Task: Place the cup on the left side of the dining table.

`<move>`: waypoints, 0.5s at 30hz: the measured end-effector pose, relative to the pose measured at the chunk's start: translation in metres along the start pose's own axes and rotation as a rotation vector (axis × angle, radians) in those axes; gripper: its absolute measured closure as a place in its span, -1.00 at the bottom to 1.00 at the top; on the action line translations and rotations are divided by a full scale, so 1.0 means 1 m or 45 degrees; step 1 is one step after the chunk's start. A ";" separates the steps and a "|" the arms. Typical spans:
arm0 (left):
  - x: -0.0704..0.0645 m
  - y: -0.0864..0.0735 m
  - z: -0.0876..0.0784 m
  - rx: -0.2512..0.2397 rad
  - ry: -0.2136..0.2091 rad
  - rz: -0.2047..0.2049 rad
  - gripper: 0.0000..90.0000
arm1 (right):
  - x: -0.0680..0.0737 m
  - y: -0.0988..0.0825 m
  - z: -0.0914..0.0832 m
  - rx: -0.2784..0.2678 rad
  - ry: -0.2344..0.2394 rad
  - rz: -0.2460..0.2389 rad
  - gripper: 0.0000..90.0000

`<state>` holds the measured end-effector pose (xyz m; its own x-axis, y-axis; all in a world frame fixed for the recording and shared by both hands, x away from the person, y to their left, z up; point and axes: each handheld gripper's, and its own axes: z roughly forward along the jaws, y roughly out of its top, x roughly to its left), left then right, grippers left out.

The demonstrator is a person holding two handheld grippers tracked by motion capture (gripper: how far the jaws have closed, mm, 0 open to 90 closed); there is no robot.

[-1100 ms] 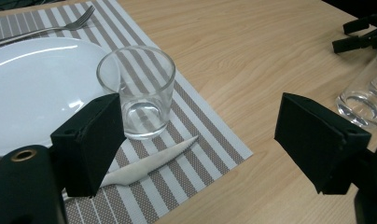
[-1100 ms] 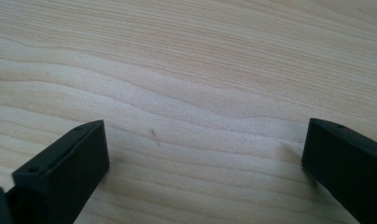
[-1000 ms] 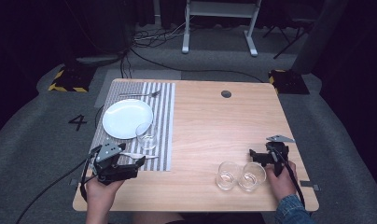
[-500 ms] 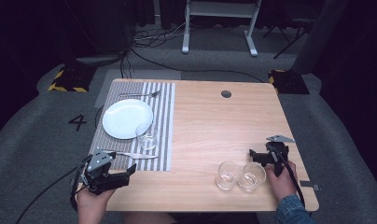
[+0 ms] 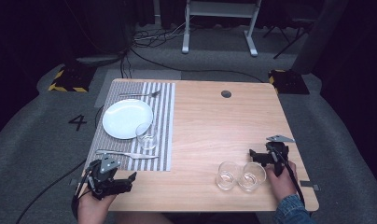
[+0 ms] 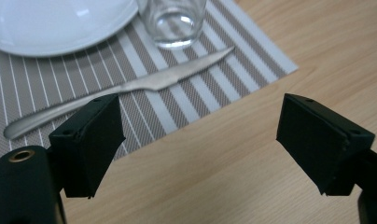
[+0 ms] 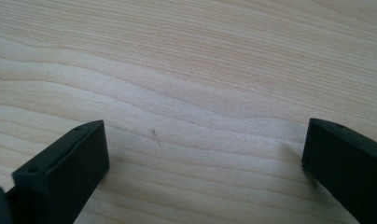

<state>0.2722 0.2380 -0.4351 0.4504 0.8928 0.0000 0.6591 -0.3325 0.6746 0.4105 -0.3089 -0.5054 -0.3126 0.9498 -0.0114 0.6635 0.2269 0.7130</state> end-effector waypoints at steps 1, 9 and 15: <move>0.001 -0.002 0.002 0.022 0.002 -0.001 -0.67 | 0.000 0.000 0.000 0.000 0.000 0.000 -0.98; 0.004 -0.015 0.015 0.107 -0.020 -0.032 -0.67 | 0.000 0.000 0.000 0.000 0.000 0.000 -0.98; 0.009 -0.024 0.027 0.167 -0.031 -0.075 -0.67 | 0.000 0.000 0.000 0.000 0.000 0.000 -0.98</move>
<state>0.2767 0.2462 -0.4711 0.4223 0.9047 -0.0560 0.7573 -0.3182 0.5703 0.4105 -0.3089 -0.5054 -0.3123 0.9499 -0.0114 0.6635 0.2267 0.7130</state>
